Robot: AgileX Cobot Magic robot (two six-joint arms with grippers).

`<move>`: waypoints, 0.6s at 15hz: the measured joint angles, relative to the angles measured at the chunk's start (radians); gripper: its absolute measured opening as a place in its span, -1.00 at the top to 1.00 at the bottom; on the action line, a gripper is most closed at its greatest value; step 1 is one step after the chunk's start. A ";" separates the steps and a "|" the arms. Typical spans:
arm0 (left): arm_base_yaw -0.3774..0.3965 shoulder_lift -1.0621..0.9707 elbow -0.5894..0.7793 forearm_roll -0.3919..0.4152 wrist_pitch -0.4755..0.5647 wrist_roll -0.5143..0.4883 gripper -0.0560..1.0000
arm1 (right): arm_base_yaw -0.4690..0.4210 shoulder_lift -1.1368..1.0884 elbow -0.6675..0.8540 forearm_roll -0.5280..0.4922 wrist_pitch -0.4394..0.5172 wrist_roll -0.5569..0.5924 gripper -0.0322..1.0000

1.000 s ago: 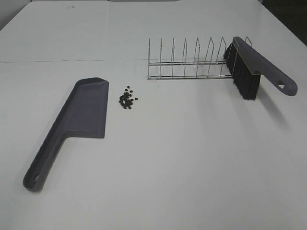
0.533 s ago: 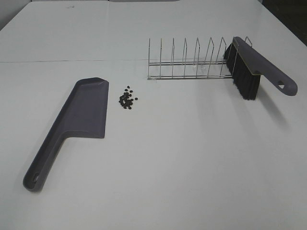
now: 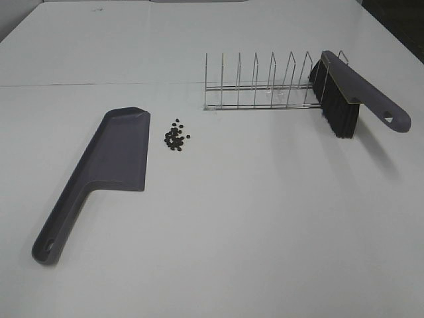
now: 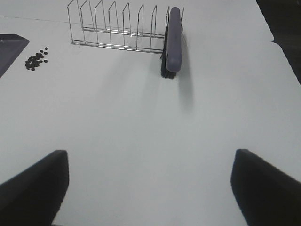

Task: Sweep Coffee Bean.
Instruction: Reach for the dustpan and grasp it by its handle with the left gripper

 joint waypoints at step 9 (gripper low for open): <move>0.000 0.000 0.000 0.000 0.000 0.000 -0.42 | 0.000 0.000 0.000 0.000 0.000 0.000 -0.59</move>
